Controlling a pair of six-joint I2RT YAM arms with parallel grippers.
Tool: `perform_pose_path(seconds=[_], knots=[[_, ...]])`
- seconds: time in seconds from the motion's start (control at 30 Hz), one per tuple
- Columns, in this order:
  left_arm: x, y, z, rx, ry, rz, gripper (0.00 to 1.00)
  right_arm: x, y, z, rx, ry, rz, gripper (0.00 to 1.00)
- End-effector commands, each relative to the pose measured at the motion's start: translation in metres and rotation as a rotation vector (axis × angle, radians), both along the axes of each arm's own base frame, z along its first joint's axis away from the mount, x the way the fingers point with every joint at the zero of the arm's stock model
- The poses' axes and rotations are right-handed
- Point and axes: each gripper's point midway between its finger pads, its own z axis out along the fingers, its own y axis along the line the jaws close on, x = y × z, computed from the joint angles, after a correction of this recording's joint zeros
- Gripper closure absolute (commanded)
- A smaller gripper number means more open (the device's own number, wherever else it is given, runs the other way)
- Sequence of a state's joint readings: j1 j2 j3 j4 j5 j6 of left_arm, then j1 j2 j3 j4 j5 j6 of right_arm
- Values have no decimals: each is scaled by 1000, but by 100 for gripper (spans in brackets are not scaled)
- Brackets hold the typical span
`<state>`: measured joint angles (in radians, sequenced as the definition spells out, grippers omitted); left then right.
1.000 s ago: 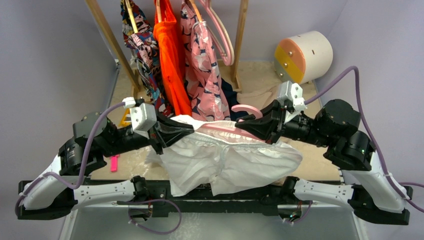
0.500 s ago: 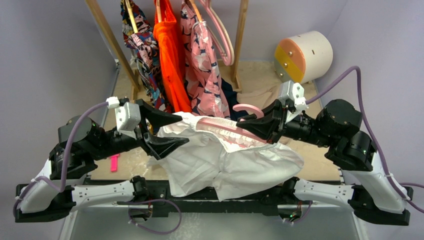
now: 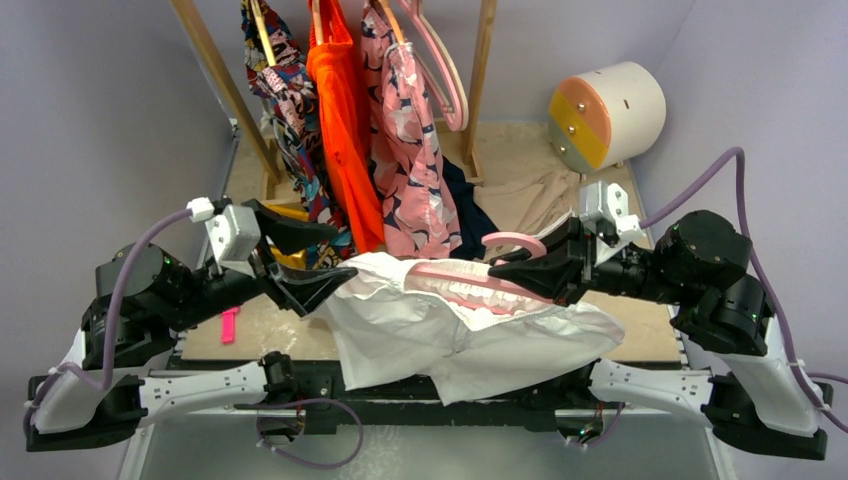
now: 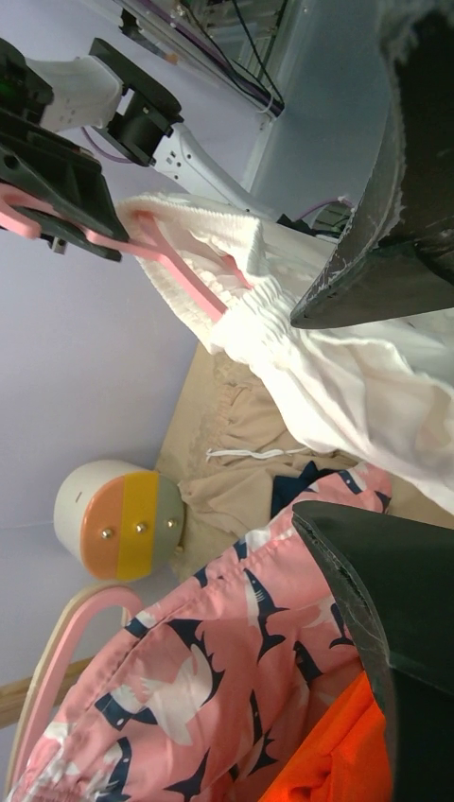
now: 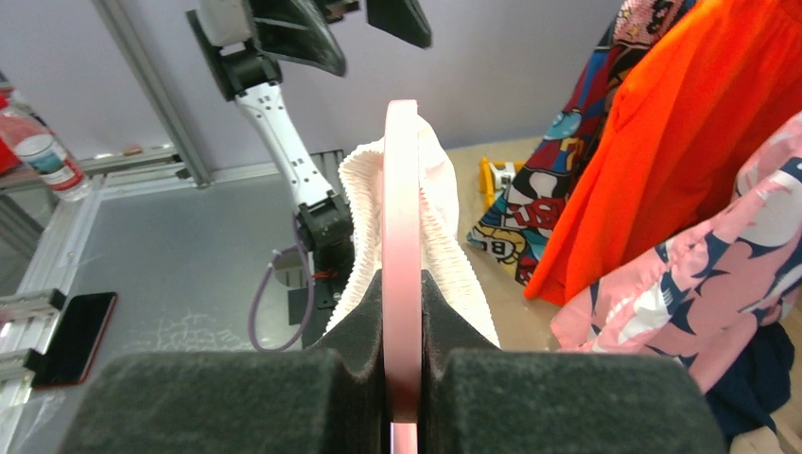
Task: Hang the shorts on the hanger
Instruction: Adjust the shorts on the hanger.
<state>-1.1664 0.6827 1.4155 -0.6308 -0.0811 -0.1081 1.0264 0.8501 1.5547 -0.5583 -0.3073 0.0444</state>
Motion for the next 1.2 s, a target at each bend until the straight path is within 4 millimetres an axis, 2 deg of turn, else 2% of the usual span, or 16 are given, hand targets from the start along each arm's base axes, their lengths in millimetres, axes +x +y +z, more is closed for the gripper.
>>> perform_pose_path(seconds=[0.0, 0.17, 0.27, 0.4, 0.57, 0.67, 0.73, 0.83, 0.97, 1.17], knots=[[0, -18, -6, 34, -5, -42, 37, -19, -6, 38, 114, -53, 77, 100], [2, -32, -12, 63, 6, -63, 51, -29, -10, 54, 163, -76, 113, 100], [1, -31, -4, 42, 0, -66, 53, -29, -15, 62, 181, -86, 98, 100], [0, -14, 23, -42, -32, -29, 45, -21, -18, 61, 172, -85, 52, 100], [0, 12, 55, -152, -76, 24, 38, 17, -7, 38, 79, -65, -103, 100], [-2, 8, 66, -168, -90, 6, 35, 21, 7, 28, 36, -71, -74, 100], [-5, -6, 69, -142, -92, -41, 34, 17, 18, 28, 23, -75, -23, 100], [-14, -31, 62, -78, -83, -145, 33, 10, 24, 28, 21, -84, 37, 100], [-27, -63, 36, 45, -61, -288, 31, 3, 26, 24, 18, -77, 81, 100], [-29, -91, -2, 189, -34, -382, 29, -2, 26, 17, 12, -61, 101, 100]])
